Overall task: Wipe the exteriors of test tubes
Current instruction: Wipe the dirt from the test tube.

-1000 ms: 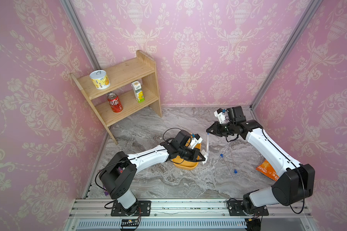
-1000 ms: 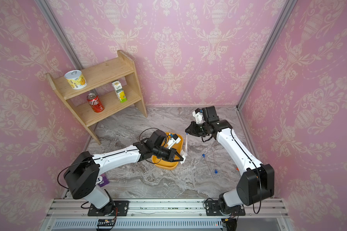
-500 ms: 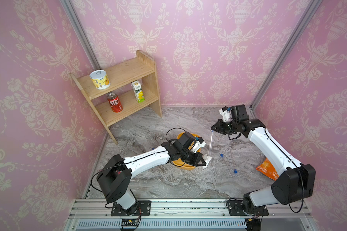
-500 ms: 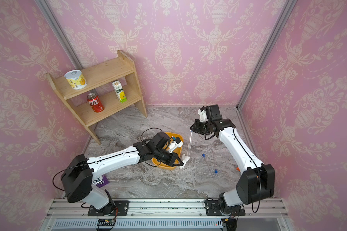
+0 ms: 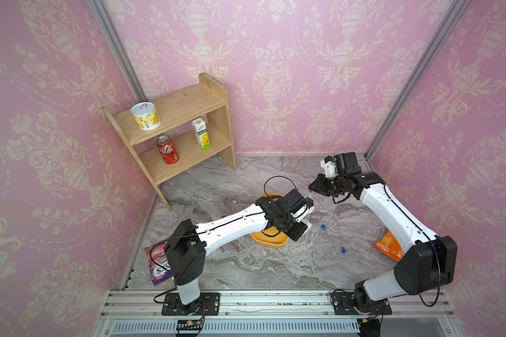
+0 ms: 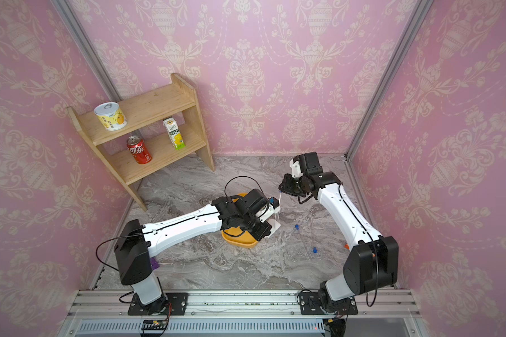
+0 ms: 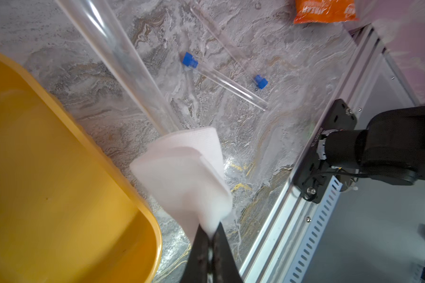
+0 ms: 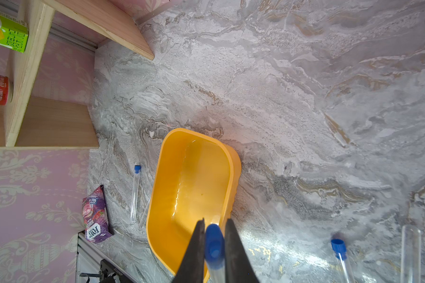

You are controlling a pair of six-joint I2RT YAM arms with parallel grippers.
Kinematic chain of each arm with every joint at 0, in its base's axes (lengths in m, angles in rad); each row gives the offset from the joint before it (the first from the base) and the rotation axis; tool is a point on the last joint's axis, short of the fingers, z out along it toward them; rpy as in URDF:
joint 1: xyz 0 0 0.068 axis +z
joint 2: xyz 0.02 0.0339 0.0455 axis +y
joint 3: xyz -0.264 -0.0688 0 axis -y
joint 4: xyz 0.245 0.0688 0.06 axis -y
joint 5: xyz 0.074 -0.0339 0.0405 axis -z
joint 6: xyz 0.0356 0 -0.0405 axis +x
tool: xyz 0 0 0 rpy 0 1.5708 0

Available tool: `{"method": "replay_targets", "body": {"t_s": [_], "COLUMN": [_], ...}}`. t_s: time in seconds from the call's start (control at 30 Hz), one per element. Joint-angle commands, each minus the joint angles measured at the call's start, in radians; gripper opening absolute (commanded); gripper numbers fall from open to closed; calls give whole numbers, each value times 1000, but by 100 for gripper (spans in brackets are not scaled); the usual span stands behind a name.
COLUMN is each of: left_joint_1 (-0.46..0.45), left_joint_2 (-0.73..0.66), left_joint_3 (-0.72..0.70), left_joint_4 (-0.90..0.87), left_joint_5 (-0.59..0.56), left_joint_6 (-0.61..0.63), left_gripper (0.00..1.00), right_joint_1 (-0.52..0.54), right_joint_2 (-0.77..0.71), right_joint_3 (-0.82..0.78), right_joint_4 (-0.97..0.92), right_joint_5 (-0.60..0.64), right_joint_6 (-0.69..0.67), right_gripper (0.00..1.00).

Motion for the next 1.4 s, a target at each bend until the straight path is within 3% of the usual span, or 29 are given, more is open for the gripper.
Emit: {"method": "replay_targets", "body": {"t_s": [0.0, 0.73, 1.37], "left_joint_1": [-11, -8, 32], "left_joint_2": [36, 100, 84], "left_joint_3": [46, 164, 167], "left_joint_4": [-60, -16, 175], "left_joint_5": [-87, -209, -268], "left_joint_6": [60, 102, 92], "left_gripper": [3, 4, 5], "right_joint_1": [-1, -21, -42], "right_joint_2": [-8, -35, -59], "right_joint_3": [0, -21, -47], "right_joint_4": [-21, -33, -33], "right_joint_5": [-19, -64, -109], "right_joint_6": [26, 37, 54], "right_gripper": [8, 8, 8]}}
